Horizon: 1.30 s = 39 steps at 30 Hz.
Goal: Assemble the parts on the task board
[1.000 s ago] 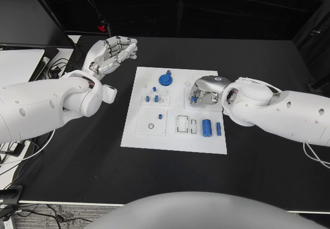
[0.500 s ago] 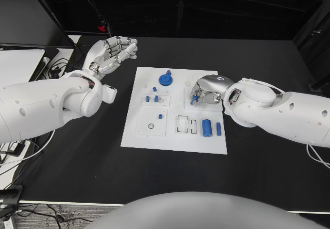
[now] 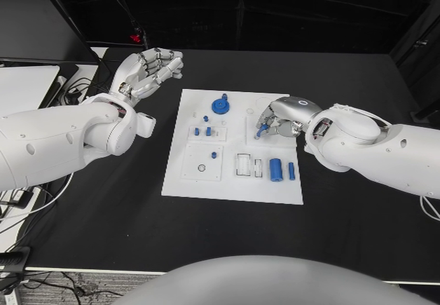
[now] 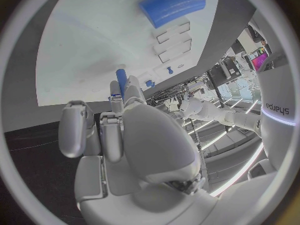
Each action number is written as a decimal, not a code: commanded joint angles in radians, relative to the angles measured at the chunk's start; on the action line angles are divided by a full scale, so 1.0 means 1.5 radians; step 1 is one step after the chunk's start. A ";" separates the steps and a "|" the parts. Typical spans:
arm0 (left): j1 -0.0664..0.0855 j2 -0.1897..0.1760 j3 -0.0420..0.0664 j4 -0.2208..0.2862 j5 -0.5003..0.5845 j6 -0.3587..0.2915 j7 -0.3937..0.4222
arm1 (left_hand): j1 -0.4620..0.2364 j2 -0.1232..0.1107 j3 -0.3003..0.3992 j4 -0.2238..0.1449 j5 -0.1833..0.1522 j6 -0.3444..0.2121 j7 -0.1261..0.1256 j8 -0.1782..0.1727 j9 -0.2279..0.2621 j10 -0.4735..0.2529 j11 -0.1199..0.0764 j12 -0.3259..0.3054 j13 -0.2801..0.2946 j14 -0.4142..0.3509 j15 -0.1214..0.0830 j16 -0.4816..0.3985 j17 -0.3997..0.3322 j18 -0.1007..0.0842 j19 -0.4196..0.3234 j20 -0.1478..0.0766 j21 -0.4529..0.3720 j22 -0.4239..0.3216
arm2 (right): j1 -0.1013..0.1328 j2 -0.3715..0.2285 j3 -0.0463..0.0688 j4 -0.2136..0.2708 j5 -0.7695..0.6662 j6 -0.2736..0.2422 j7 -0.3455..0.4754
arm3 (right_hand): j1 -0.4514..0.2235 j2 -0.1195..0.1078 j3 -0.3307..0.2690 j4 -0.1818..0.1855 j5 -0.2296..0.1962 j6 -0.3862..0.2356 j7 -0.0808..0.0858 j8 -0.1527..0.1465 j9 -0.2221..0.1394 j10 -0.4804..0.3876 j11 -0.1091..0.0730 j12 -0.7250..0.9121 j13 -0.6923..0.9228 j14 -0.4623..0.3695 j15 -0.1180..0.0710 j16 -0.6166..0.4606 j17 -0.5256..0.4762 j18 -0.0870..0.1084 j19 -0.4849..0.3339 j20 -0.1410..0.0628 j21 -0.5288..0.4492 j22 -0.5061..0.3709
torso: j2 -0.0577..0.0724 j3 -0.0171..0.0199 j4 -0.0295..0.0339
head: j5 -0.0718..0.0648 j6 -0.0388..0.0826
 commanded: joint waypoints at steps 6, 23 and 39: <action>0.001 0.001 0.001 -0.001 0.002 0.002 0.017 | 0.005 0.003 -0.003 -0.001 0.004 -0.004 0.085 0.003 -0.001 -0.004 0.001 0.002 -0.001 -0.005 0.001 0.004 -0.001 -0.003 0.004 -0.002 0.003 -0.001 | 0.008 -0.016 0.011 0.035 0.011 -0.060 0.022 | 0.009 0.003 0.004 -0.001 0.004 0.025 -0.017 0.003 0.006 0.004 0.001 -0.003 0.000 0.068 -0.004 0.002 0.175 0.002 0.022 -0.004 0.007 0.120 | 0.000 0.0000 0.0005 | 0.002 0.000; 0.001 0.004 0.001 -0.002 0.002 0.002 0.017 | 0.007 0.003 -0.004 -0.001 0.004 -0.005 0.085 0.004 -0.001 -0.004 0.001 0.004 -0.001 -0.005 0.001 0.005 -0.002 -0.003 0.004 -0.002 0.003 -0.001 | 0.009 0.065 0.014 0.045 0.041 -0.038 0.059 | 0.015 0.002 0.007 -0.003 0.004 0.025 -0.015 0.001 0.006 0.005 0.002 -0.010 0.000 0.068 -0.004 0.002 0.175 0.002 0.022 -0.004 0.008 0.120 | 0.001 -0.0003 0.0014 | 0.034 0.000; 0.001 0.007 0.001 -0.003 0.002 0.002 0.017 | 0.007 0.003 -0.004 -0.001 0.004 -0.005 0.085 0.004 -0.001 -0.004 0.001 0.004 -0.001 -0.005 0.001 0.005 -0.002 -0.003 0.004 -0.002 0.003 -0.001 | -0.013 0.158 0.013 0.012 0.014 0.020 0.087 | 0.019 0.003 0.010 -0.003 0.004 0.022 -0.013 -0.002 0.005 0.004 0.003 -0.015 0.000 0.068 -0.003 0.002 0.175 0.003 0.020 -0.004 0.002 0.118 | 0.000 -0.0003 0.0005 | 0.056 0.000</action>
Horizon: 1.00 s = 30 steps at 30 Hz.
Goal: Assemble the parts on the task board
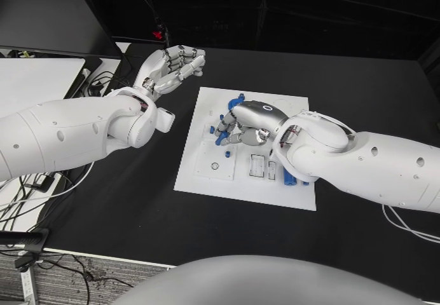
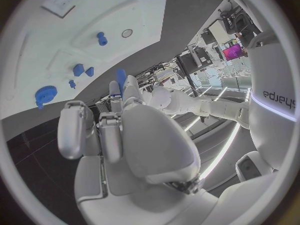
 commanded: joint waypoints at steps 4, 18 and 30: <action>0.001 0.002 0.001 0.000 0.002 0.002 0.017 | 0.004 0.001 -0.004 -0.001 0.005 -0.005 0.085 0.004 -0.001 -0.004 0.001 0.004 -0.001 -0.005 0.000 0.002 -0.001 -0.003 0.004 -0.002 0.003 -0.001 | -0.014 0.008 0.000 -0.008 -0.062 0.044 0.019 | 0.004 0.003 0.005 0.000 0.004 0.022 -0.013 0.002 0.004 0.003 0.003 -0.005 0.000 0.068 -0.003 0.002 0.175 0.003 0.020 -0.004 -0.002 0.118 | -0.001 -0.0004 -0.0008 | 0.002 0.000; 0.001 0.002 0.001 -0.001 0.002 0.002 0.016 | 0.005 0.001 -0.005 -0.001 0.005 -0.005 0.085 0.004 -0.001 -0.005 0.001 0.004 -0.001 -0.005 0.000 0.003 -0.002 -0.003 0.004 -0.002 0.003 -0.001 | -0.035 0.019 -0.001 -0.017 -0.133 0.068 0.017 | 0.005 0.003 0.006 0.000 0.004 0.019 -0.011 -0.001 0.003 0.000 0.005 -0.009 0.000 0.068 -0.002 0.002 0.175 0.002 0.021 -0.004 0.000 0.119 | 0.000 0.0002 -0.0001 | -0.005 0.000; 0.001 0.003 0.001 -0.001 0.002 0.002 0.016 | 0.005 0.001 -0.005 -0.001 0.005 -0.005 0.085 0.004 -0.001 -0.005 0.001 0.004 -0.001 -0.005 0.000 0.003 -0.002 -0.003 0.004 -0.002 0.003 -0.001 | -0.038 0.029 -0.001 -0.026 -0.141 0.022 0.033 | 0.007 0.003 0.008 0.000 0.004 0.017 -0.009 -0.003 0.002 -0.003 0.006 -0.011 0.000 0.068 0.000 0.002 0.175 0.002 0.021 -0.003 0.001 0.119 | 0.000 -0.0003 -0.0002 | -0.005 0.000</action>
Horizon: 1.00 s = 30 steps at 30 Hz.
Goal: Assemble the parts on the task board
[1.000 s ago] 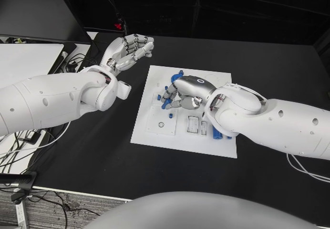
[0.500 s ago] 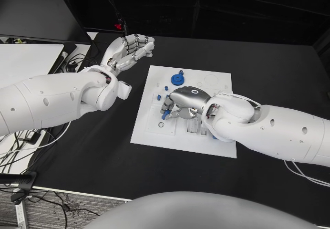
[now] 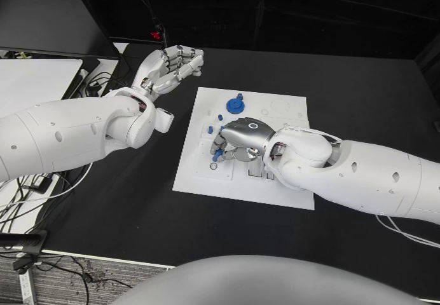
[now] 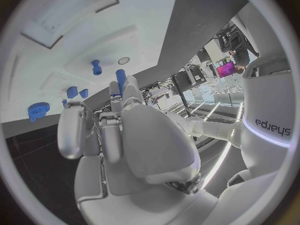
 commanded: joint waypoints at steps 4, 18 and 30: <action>0.001 0.001 0.001 0.001 0.002 0.002 0.016 | 0.005 0.001 -0.005 -0.001 0.002 -0.005 0.085 0.004 -0.001 -0.005 0.001 0.004 -0.001 -0.005 0.000 0.003 -0.001 -0.003 0.004 -0.002 0.003 -0.001 | 0.001 0.003 0.000 -0.001 -0.026 -0.022 0.012 | 0.007 0.004 0.004 0.000 0.002 0.015 -0.008 -0.001 0.002 -0.002 0.005 -0.005 0.000 0.068 0.000 0.002 0.175 0.002 0.021 -0.003 0.001 0.119 | 0.000 -0.0006 -0.0001 | 0.001 0.000; 0.001 0.001 0.001 0.000 0.002 0.002 0.016 | 0.005 0.001 -0.005 -0.001 0.002 -0.005 0.085 0.004 -0.001 -0.005 0.001 0.004 -0.001 -0.005 0.000 0.003 -0.001 -0.003 0.004 -0.002 0.003 -0.001 | 0.000 0.012 0.000 -0.005 -0.053 0.032 -0.004 | 0.007 0.004 0.005 0.001 0.002 0.013 -0.006 -0.004 0.001 -0.006 0.007 -0.005 0.000 0.068 0.001 0.002 0.175 0.002 0.020 -0.002 -0.001 0.119 | 0.000 0.0000 -0.0001 | 0.002 0.000; 0.001 0.001 0.001 0.001 0.002 0.003 0.017 | 0.007 0.003 -0.006 -0.001 0.003 -0.007 0.085 0.005 -0.001 -0.005 0.001 0.006 -0.001 -0.005 0.001 0.005 -0.003 -0.003 0.004 -0.002 0.003 -0.001 | -0.001 0.022 -0.005 -0.010 -0.061 0.058 -0.011 | 0.007 0.005 0.006 0.001 0.002 0.012 -0.005 -0.005 0.001 -0.008 0.008 -0.005 0.000 0.068 0.002 0.002 0.175 0.002 0.019 -0.002 -0.004 0.118 | 0.001 -0.0006 -0.0002 | 0.002 0.000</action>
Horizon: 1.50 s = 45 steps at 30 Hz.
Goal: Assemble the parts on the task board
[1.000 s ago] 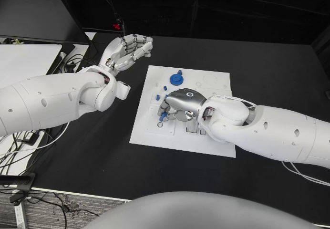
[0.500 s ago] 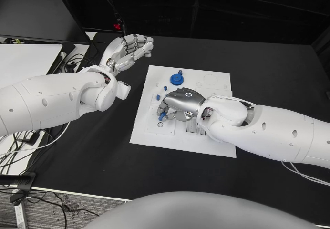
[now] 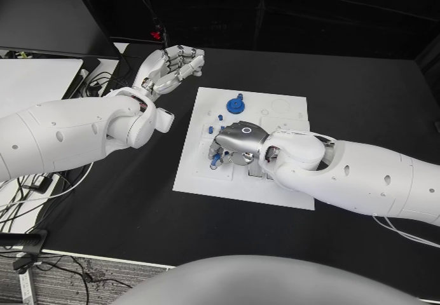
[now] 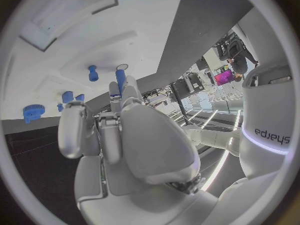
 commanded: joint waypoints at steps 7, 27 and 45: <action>0.001 -0.001 0.001 0.002 0.002 0.003 0.016 | 0.004 0.000 -0.004 0.001 0.003 -0.004 0.083 0.002 -0.001 -0.005 0.001 0.002 -0.001 -0.005 0.001 0.005 -0.001 -0.003 0.004 -0.002 0.003 -0.001 | 0.000 0.004 -0.002 -0.004 -0.017 0.021 -0.007 | 0.001 0.004 0.004 0.001 0.002 0.009 -0.003 0.002 0.001 -0.003 0.002 -0.003 0.001 0.068 0.002 0.002 0.175 0.003 0.019 -0.002 -0.005 0.117 | 0.000 0.0002 0.0006 | 0.001 0.000; 0.001 -0.001 0.001 0.001 0.002 0.003 0.015 | 0.004 0.000 -0.004 0.001 0.003 -0.004 0.083 0.002 -0.001 -0.005 0.001 0.002 -0.001 -0.005 0.001 0.005 -0.001 -0.003 0.004 -0.002 0.003 -0.001 | -0.002 0.009 -0.002 -0.007 -0.018 0.033 -0.010 | 0.000 0.004 0.004 0.002 0.002 0.008 -0.002 0.001 0.000 -0.004 0.003 -0.002 0.001 0.068 0.003 0.002 0.175 0.003 0.018 -0.001 -0.007 0.117 | 0.000 -0.0001 0.0010 | -0.001 0.000; 0.001 0.000 0.001 0.000 0.002 0.003 0.015 | 0.005 0.001 -0.005 0.001 0.003 -0.005 0.083 0.003 -0.001 -0.006 0.001 0.003 -0.001 -0.005 0.001 0.005 -0.002 -0.003 0.004 -0.002 0.003 -0.001 | -0.003 0.011 -0.002 -0.006 -0.017 0.041 -0.007 | 0.000 0.004 0.004 0.002 0.002 0.008 -0.002 0.001 0.000 -0.004 0.003 -0.002 0.001 0.068 0.003 0.002 0.175 0.003 0.018 -0.001 -0.008 0.116 | 0.000 0.0002 0.0001 | 0.001 0.000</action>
